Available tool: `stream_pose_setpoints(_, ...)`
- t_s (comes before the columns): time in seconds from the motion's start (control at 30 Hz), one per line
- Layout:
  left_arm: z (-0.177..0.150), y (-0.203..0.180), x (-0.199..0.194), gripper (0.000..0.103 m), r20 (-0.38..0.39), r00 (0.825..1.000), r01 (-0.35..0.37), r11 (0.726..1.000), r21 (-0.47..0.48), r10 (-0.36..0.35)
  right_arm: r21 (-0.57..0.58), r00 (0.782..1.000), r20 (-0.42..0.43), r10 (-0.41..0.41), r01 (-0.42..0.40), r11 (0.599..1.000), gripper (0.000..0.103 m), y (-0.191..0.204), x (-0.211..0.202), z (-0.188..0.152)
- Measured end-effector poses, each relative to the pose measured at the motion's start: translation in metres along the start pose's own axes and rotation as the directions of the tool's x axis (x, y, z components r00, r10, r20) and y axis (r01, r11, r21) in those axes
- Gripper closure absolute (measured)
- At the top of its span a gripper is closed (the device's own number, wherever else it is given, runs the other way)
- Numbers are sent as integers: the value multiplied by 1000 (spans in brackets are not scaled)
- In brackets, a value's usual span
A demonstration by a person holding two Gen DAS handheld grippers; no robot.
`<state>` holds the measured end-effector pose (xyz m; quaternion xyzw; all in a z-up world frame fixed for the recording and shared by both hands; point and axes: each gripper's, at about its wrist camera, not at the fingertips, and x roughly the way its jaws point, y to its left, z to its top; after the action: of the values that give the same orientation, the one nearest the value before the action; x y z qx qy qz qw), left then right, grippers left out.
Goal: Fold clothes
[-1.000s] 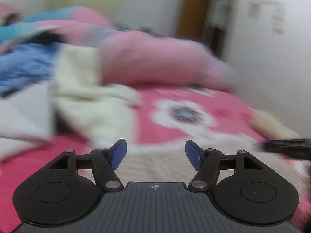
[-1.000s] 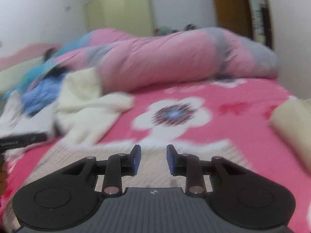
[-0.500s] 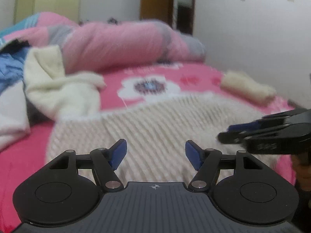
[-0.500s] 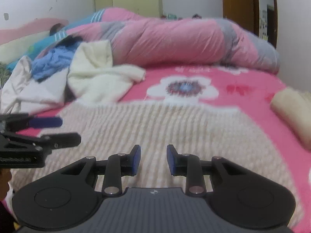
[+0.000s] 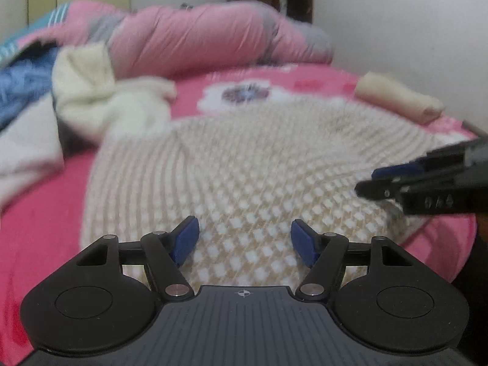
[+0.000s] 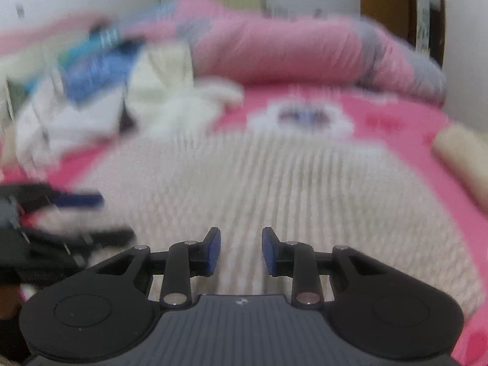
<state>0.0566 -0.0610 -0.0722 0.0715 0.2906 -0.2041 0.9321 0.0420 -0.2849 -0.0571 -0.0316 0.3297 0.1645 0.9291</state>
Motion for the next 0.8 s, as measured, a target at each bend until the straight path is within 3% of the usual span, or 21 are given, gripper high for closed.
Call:
stream_pose_setpoints(0.13, 3, -1, 2, 35, -25, 1000, -6, 1000, 6, 6, 44, 1000, 9, -10, 9, 999, 71, 0, -15, 9)
stream_pose_setpoints(0.23, 2, 2, 0, 35, -28, 1000, 4, 1000, -26, -5, 10, 999, 46, -30, 29, 1000, 71, 1, -29, 11)
stream_pose_setpoints(0.33, -1, -1, 0, 35, -24, 1000, -4, 1000, -17, 3, 32, 999, 0, -52, 52, 998, 69, -8, -8, -7)
stream_pose_setpoints(0.43, -1, 1, -1, 35, -21, 1000, -4, 1000, -17, 3, 105, 1000, 18, -25, 23, 994, 69, -17, -8, -13)
stream_pose_setpoints(0.63, 7, 6, -18, 34, 47, 998, -35, 996, -77, 39, 101, 999, 23, -39, 37, 994, 69, -15, -7, -14)
stream_pose_setpoints(0.8, 8, -2, -18, 34, 40, 999, 25, 997, -73, -22, 109, 999, 24, -44, 42, 993, 69, -14, -6, -15)
